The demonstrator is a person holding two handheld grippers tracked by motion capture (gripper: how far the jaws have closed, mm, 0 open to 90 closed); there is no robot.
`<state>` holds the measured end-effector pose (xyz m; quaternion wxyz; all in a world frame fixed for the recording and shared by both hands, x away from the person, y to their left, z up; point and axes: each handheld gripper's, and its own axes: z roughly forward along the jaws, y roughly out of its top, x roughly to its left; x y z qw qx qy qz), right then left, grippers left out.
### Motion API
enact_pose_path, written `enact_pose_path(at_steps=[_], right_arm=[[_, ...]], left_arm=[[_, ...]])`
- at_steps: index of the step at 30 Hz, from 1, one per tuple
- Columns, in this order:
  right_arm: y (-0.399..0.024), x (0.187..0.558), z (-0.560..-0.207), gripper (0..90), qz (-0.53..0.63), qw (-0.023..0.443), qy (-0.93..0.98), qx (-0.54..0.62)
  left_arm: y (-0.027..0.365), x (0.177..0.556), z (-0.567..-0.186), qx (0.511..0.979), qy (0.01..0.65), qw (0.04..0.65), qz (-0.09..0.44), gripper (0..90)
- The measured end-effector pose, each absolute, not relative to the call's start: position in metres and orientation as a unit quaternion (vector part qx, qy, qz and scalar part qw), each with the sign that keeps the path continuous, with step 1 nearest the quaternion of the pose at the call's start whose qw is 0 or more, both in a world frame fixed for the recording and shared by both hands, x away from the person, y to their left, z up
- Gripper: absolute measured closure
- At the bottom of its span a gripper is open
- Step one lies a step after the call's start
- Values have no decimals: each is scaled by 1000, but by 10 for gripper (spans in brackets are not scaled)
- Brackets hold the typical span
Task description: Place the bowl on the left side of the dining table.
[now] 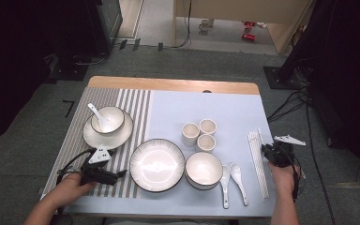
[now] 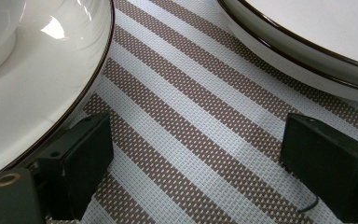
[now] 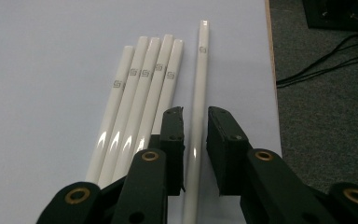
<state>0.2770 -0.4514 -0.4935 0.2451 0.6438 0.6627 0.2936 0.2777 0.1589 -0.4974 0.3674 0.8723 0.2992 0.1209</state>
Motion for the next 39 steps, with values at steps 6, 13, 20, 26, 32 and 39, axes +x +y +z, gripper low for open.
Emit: enact_pose_path(at_steps=[6, 13, 20, 26, 32, 39], right_arm=[[-451, 268, -494, 763, 293, 245, 666, 641], [-452, 260, -494, 778, 294, 246, 662, 644], [-451, 259, -493, 827, 291, 245, 663, 644], [-451, 261, -492, 839, 290, 241, 666, 644], [-453, 262, -491, 844, 291, 242, 667, 642], [-455, 261, -488, 845, 302, 243, 657, 646]], left_arm=[[159, 278, -497, 872, 299, 367, 121, 94], [159, 278, -497, 873, 299, 367, 121, 94], [159, 278, -497, 873, 299, 367, 121, 94], [159, 278, -497, 873, 299, 367, 121, 94], [159, 278, -497, 872, 299, 367, 121, 94], [159, 278, -497, 872, 299, 367, 121, 94]])
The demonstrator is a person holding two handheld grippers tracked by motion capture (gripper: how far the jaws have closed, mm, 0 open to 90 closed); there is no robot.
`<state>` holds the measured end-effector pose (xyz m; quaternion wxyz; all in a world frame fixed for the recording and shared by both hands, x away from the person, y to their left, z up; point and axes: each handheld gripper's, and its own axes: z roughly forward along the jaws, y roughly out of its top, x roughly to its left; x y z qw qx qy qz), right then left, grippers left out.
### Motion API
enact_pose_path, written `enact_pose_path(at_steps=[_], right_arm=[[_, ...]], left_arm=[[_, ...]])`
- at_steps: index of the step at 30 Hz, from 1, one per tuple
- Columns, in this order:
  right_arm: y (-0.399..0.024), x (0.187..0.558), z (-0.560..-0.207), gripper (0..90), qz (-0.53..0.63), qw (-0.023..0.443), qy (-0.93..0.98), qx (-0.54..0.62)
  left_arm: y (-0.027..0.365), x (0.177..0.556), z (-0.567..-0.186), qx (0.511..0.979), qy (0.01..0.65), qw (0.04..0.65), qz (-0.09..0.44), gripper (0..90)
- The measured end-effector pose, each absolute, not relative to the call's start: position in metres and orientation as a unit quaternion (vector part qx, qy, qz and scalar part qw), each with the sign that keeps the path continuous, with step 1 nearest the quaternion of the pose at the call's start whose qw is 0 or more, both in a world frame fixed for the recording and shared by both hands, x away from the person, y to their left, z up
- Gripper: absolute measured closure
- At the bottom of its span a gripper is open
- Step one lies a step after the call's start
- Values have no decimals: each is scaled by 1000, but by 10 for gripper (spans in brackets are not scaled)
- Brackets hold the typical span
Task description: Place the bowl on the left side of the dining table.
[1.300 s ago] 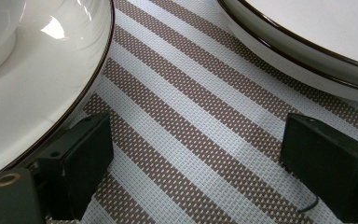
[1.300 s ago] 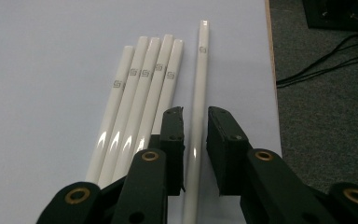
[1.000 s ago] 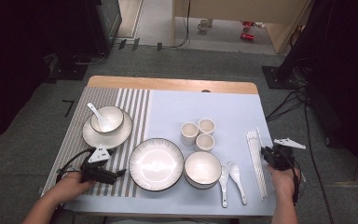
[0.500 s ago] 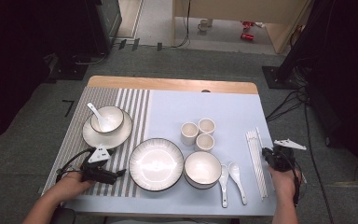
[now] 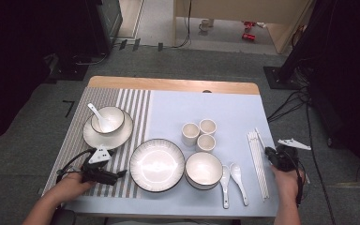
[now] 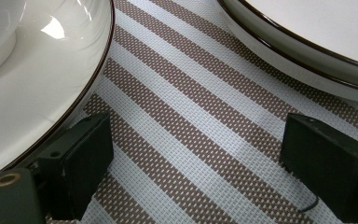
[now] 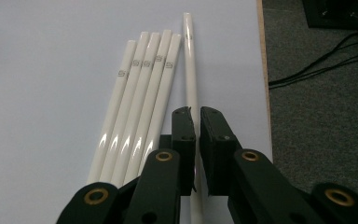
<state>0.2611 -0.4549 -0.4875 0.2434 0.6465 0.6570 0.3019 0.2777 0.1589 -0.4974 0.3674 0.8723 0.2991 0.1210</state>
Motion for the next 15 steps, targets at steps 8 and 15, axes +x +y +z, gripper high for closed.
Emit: enact_pose_path(at_steps=[8, 15], right_arm=[[-455, 261, -484, 848, 309, 240, 655, 646], [-451, 262, -480, 850, 317, 243, 662, 634]], left_arm=[[159, 278, -497, 872, 299, 368, 121, 94], [159, 278, -497, 872, 299, 368, 121, 94]])
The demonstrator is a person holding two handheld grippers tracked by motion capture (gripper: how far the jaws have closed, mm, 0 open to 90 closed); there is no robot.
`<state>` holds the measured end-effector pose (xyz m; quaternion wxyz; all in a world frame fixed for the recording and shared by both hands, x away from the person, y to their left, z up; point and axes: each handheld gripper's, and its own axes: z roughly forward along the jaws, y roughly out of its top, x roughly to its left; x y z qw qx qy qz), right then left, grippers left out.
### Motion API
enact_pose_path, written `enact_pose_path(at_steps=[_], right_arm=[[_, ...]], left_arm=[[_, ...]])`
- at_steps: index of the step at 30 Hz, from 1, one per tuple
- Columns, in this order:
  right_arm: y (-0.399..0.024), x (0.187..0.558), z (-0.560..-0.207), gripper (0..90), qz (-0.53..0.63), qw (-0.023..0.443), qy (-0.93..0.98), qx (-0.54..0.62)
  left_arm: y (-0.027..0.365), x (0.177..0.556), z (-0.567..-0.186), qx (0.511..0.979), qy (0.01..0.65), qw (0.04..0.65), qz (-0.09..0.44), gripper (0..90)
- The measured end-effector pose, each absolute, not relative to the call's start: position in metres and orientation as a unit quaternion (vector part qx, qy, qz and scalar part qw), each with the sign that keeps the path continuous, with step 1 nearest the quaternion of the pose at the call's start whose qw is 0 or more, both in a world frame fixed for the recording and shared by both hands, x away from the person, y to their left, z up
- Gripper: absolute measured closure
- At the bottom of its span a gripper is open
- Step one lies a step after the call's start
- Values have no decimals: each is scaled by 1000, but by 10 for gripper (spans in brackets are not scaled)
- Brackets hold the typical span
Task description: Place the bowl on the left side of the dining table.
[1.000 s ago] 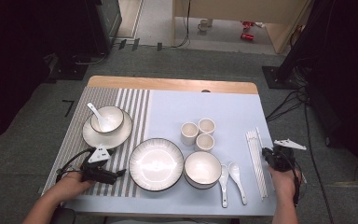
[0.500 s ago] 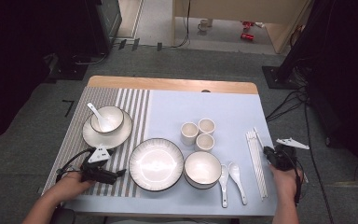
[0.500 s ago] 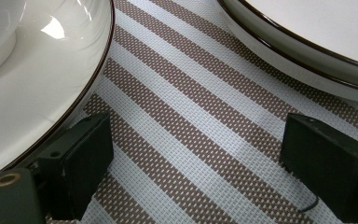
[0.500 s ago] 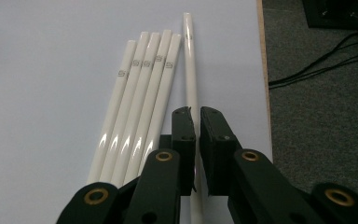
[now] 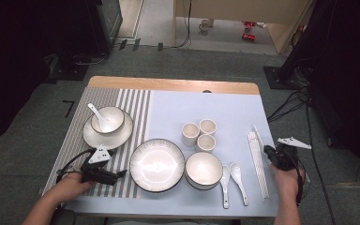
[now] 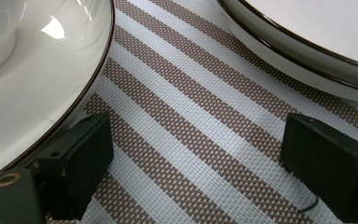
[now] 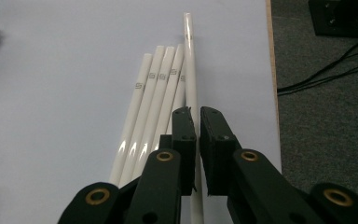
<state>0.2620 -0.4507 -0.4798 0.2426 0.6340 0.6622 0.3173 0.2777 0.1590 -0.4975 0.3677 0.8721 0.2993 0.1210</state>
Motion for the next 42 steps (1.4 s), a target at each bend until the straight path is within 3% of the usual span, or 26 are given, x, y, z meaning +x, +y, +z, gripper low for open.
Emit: enact_pose_path(at_steps=[42], right_arm=[[-420, 280, -469, 851, 344, 200, 708, 583]], left_arm=[[159, 278, -497, 873, 299, 367, 121, 94]])
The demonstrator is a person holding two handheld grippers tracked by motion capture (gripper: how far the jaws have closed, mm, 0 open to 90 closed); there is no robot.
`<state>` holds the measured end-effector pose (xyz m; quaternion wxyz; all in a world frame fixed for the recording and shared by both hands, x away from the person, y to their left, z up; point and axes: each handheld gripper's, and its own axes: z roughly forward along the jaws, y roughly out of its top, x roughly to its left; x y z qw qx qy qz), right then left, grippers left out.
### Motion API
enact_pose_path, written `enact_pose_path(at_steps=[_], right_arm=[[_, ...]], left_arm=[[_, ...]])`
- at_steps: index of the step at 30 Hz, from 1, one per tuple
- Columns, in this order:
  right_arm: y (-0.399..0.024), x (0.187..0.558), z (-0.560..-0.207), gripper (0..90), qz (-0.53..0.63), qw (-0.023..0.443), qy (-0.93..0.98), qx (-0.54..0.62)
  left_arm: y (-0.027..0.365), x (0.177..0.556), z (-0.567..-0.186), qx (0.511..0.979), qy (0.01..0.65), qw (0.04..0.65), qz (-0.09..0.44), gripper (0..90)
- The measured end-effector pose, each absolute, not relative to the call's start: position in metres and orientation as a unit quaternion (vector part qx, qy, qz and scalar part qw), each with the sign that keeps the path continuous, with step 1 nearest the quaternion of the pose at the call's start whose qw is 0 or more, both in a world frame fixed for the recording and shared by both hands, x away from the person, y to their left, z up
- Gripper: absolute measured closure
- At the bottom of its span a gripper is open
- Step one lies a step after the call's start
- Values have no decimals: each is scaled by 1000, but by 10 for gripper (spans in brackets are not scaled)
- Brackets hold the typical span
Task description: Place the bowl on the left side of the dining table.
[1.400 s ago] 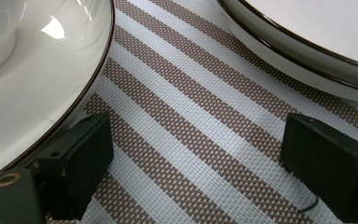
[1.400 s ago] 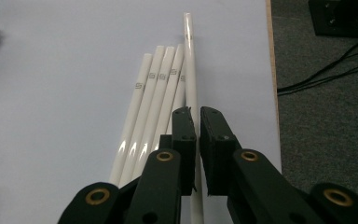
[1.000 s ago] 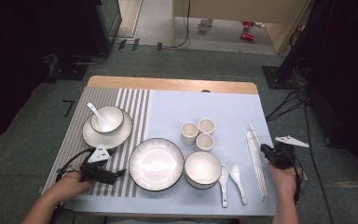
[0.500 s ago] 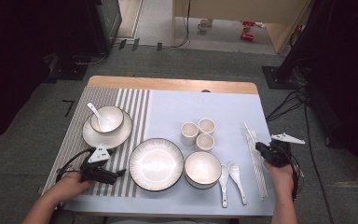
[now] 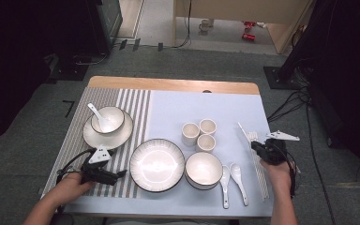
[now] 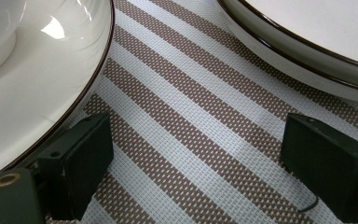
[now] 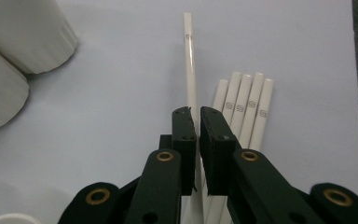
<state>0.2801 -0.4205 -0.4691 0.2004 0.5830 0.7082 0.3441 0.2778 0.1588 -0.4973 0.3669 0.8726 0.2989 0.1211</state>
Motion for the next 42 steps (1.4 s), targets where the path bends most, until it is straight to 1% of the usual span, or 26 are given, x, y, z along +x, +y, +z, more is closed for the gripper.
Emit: enact_pose_path(at_steps=[19, 24, 27, 34, 42], right_arm=[[-401, 301, -470, 851, 350, 174, 734, 556], [-403, 304, -465, 850, 358, 191, 727, 554], [-401, 308, -462, 851, 346, 184, 736, 553], [-394, 313, -460, 851, 367, 167, 737, 542], [-392, 316, -447, 851, 380, 164, 739, 531]], left_arm=[[159, 278, -497, 873, 298, 367, 121, 94], [159, 278, -497, 872, 299, 367, 122, 94], [159, 278, -497, 872, 299, 367, 121, 94], [159, 278, -497, 872, 299, 367, 121, 94], [159, 278, -497, 872, 299, 367, 121, 94]])
